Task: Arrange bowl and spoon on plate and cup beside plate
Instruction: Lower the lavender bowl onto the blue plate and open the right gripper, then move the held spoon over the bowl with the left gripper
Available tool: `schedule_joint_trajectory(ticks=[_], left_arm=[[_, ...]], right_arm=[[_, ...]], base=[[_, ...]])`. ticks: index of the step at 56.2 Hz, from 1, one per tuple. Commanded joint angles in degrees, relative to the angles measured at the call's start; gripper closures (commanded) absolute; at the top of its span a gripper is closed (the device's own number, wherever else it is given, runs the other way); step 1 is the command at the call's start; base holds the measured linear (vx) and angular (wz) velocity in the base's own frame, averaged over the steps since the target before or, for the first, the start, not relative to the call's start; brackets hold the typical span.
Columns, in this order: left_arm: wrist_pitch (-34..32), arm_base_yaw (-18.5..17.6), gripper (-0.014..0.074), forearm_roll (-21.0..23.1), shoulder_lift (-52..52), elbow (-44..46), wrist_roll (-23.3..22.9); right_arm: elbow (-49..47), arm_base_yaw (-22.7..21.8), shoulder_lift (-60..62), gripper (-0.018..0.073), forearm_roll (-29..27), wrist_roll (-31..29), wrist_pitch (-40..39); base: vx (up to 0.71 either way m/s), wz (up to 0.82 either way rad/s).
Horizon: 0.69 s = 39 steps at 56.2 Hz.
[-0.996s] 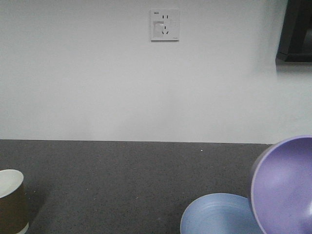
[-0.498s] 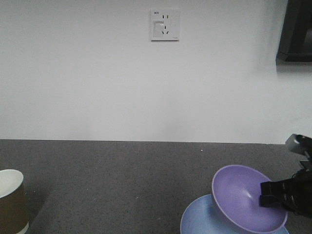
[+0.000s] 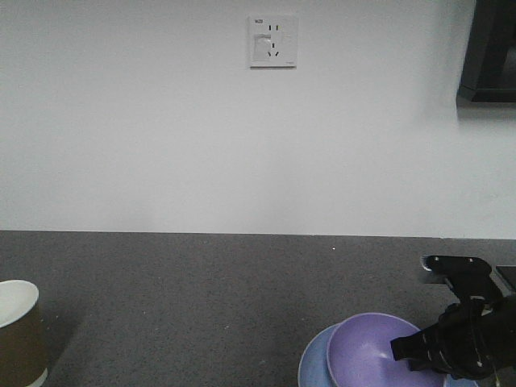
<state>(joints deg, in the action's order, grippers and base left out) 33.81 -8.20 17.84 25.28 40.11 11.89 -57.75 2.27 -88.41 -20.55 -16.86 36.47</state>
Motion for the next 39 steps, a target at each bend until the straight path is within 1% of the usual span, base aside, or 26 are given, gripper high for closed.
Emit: schedule_joint_trajectory(ticks=[1,12,20,25,28,39], left_arm=[[-3.68,-0.21,0.0596,1.16,0.59,1.4,-0.58],[-2.8,-0.21,0.0596,1.16,0.59,1.4,-0.58],[-1.91,-0.21,0.0596,1.16,0.59,1.4,-0.58],[-1.12,-0.21,0.0596,1.16,0.59,1.4,-0.58],[-0.57,-0.21,0.0596,1.16,0.59,1.4,-0.58],[0.7,-0.21,0.0596,1.16,0.59,1.4,-0.58]], right_arm=[[-2.04,0.17,0.76,0.0567,-0.18,0.11,-3.05],[-2.04,0.17,-0.94,0.0554,-0.63,-0.9,-3.94],[-2.04,0.17,-1.06,0.0488,-0.9,-1.53,-3.66],[-2.04,0.17,-1.06,0.0415,-0.9,-1.63,-3.03],[-2.04,0.17,-1.06,0.0355,-0.9,-1.75,-2.53],[-2.04,0.17,-0.85,0.0086,-0.95,-1.71,-2.11]], base=[[0.0,0.0],[0.0,0.0],[0.0,0.0],[0.0,0.0],[0.0,0.0],[0.0,0.0]])
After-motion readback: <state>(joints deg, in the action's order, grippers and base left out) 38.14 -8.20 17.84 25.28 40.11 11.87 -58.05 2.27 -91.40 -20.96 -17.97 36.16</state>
